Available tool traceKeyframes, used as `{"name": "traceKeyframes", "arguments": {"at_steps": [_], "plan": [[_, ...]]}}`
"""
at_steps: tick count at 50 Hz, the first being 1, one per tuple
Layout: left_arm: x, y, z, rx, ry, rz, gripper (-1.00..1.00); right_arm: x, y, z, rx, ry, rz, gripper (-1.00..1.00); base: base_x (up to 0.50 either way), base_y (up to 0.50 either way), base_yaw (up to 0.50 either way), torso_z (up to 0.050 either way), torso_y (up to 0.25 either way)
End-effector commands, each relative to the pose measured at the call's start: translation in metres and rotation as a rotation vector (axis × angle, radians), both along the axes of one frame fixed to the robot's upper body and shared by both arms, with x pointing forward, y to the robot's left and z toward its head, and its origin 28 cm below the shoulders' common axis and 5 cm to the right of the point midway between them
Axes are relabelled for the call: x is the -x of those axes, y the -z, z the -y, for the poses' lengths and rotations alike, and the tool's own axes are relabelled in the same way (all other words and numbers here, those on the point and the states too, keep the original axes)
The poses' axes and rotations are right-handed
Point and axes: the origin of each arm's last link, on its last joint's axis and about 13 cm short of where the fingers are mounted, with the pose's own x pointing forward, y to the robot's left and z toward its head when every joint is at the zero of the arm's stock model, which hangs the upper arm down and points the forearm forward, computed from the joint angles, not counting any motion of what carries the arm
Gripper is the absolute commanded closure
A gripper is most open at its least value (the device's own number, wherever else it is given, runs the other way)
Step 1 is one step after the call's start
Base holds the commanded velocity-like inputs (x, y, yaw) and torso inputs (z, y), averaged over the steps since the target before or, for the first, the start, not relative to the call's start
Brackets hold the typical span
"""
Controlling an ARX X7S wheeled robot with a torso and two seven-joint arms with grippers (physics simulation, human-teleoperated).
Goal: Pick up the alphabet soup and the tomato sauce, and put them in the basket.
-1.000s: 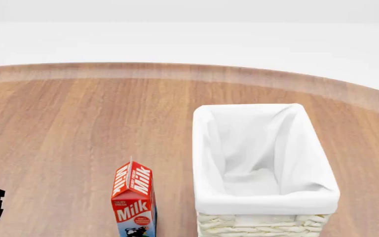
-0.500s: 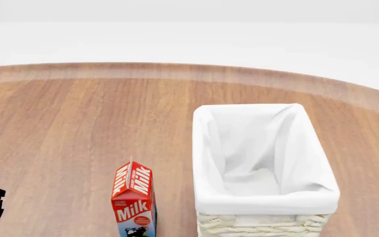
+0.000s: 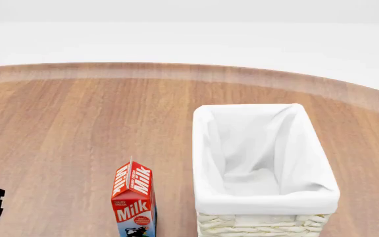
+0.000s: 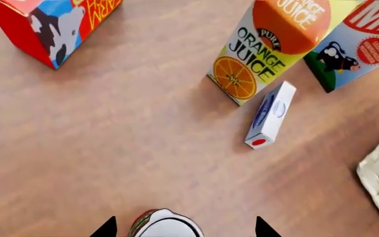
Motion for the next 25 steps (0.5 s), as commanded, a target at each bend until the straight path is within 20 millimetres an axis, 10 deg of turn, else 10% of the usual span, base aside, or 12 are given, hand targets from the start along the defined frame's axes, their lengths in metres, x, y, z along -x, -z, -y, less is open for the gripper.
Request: {"name": "traceKeyframes", "arguments": {"at_steps": [1, 25], "plan": [[0.0003, 0.0004, -0.0002, 0.002, 0.001, 0.001, -1.0, 0.001, 0.0064, 0.0002, -0.005, 0.009, -0.019, -1.0, 0.0, 0.0, 0.0, 0.0, 0.0], [-0.0004, -0.0005, 0.0004, 0.0, 0.001, 0.0, -1.0, 0.0024, 0.0155, 0.0005, -0.007, 0.028, -0.072, -1.0, 0.0, 0.0, 0.0, 0.0, 0.0]]}}
